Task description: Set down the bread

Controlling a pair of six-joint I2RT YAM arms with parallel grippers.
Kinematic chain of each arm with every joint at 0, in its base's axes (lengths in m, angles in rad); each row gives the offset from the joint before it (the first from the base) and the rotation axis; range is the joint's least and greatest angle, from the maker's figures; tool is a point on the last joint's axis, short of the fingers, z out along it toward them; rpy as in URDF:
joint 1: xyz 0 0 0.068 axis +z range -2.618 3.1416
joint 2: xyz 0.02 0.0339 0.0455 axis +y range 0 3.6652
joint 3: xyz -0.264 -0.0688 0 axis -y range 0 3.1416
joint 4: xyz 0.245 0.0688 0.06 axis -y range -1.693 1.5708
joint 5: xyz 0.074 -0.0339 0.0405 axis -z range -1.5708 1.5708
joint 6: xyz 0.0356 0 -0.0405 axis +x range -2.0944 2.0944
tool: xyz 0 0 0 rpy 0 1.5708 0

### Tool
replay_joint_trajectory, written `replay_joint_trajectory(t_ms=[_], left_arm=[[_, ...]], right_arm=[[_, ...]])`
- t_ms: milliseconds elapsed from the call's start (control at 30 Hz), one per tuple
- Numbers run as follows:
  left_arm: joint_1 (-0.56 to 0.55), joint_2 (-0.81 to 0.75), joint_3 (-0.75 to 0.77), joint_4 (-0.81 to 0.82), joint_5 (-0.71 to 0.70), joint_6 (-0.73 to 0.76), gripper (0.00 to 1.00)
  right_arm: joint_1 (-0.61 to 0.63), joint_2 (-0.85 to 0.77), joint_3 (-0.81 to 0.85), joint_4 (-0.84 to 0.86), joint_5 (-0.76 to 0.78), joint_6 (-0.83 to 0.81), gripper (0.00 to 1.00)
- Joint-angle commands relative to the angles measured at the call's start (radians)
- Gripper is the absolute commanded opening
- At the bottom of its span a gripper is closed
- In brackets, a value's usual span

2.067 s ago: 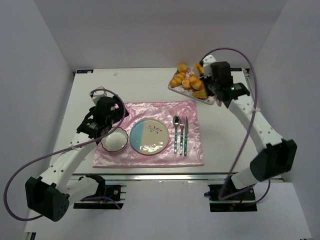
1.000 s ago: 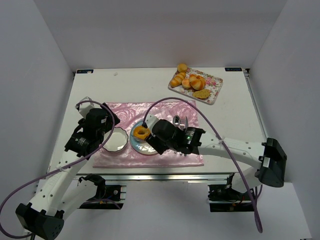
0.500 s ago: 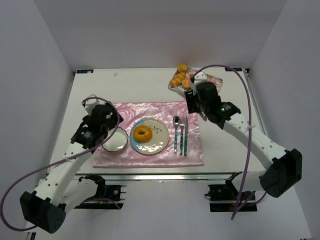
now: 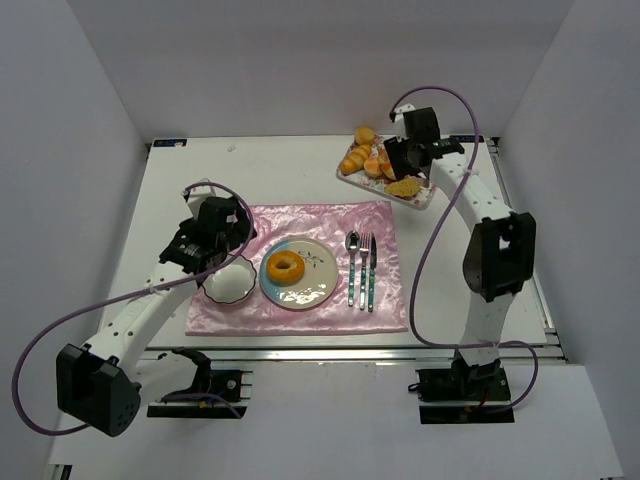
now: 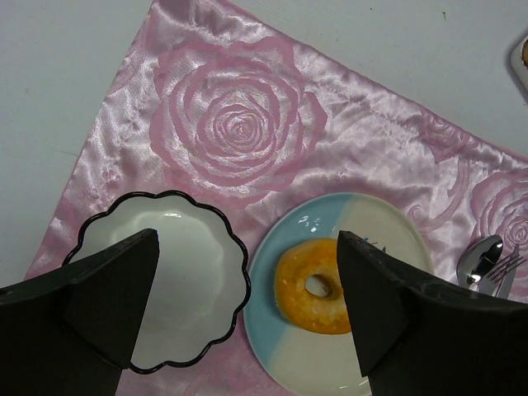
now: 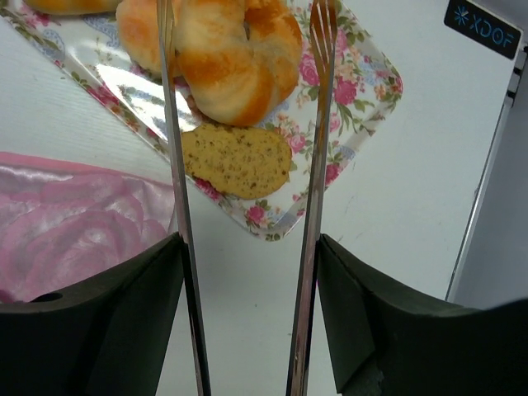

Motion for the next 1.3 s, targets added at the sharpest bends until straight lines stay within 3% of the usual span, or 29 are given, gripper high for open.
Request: replay_joint_trajectory(t_ms=[0, 400, 500, 533, 600, 900, 1133, 1267], left_arm=[[-0.002, 0.004, 0.039, 0.024, -0.007, 0.016, 0.98], [-0.002, 0.050, 0.049, 0.021, -0.019, 0.018, 0.98], [-0.002, 0.051, 0.050, 0.019, -0.019, 0.018, 0.98], [-0.002, 0.051, 0.050, 0.019, -0.018, 0.016, 0.98], [-0.002, 0.053, 0.053, 0.016, -0.015, 0.015, 0.98], [-0.002, 0.013, 0.046, 0.007, 0.001, 0.007, 0.98], [-0.002, -0.038, 0.024, -0.007, -0.002, 0.004, 0.98], [-0.002, -0.071, 0.020, -0.025, -0.002, -0.005, 0.98]], right_arm=[[-0.006, 0.058, 0.125, -0.076, -0.043, -0.099, 0.68], [-0.048, 0.192, 0.228, -0.108, -0.075, -0.069, 0.67], [-0.052, 0.206, 0.233, -0.116, -0.072, -0.065, 0.58], [-0.052, 0.202, 0.231, -0.117, -0.077, -0.067, 0.49], [-0.054, 0.193, 0.231, -0.119, -0.080, -0.065, 0.46], [-0.052, 0.065, 0.194, -0.074, -0.103, -0.053, 0.31], [-0.048, -0.138, 0.109, -0.057, -0.178, -0.065, 0.30], [0.013, -0.262, -0.023, -0.028, -0.172, -0.070, 0.30]])
